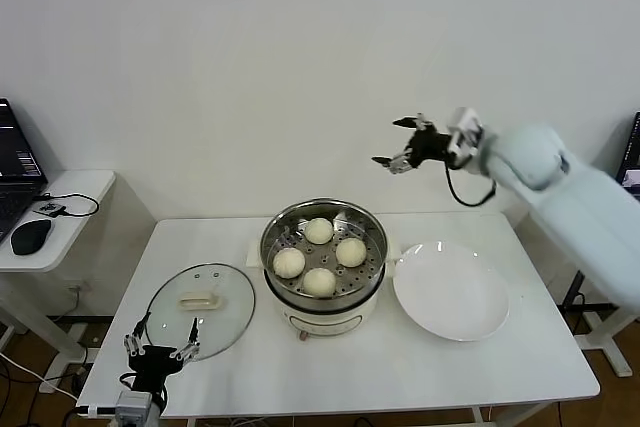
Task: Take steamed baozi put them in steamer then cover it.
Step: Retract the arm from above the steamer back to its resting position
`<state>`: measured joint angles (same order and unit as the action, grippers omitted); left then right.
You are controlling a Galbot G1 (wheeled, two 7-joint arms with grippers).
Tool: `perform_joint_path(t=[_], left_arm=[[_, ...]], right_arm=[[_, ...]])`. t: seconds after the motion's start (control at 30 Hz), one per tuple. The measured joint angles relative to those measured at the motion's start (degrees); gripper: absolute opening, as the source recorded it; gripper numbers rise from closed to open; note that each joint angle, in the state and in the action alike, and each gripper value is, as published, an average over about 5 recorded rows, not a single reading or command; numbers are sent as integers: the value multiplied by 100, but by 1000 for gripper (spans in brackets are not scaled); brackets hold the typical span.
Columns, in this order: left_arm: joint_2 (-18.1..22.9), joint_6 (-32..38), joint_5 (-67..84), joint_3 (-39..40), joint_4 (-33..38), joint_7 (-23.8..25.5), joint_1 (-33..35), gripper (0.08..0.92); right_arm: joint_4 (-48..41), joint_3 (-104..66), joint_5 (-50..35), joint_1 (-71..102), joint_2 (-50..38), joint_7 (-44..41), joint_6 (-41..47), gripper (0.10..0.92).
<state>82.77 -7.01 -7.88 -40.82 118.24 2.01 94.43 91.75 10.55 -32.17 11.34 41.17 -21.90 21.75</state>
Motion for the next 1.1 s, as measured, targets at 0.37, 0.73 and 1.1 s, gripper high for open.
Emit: perform_joint_path(t=[0.37, 0.73, 1.1], left_arm=[[-219, 208, -641, 47, -94, -184, -185, 823], [-449, 645, -2552, 164, -514, -184, -498, 823], [-898, 820, -5308, 531, -1077, -455, -787, 823]], right_arm=[[1174, -3462, 39, 3851, 865, 930, -729, 823], [1699, -5078, 233, 6428, 2132, 1211, -1449, 823], [1911, -5722, 298, 7481, 2659, 1301, -1760, 823]])
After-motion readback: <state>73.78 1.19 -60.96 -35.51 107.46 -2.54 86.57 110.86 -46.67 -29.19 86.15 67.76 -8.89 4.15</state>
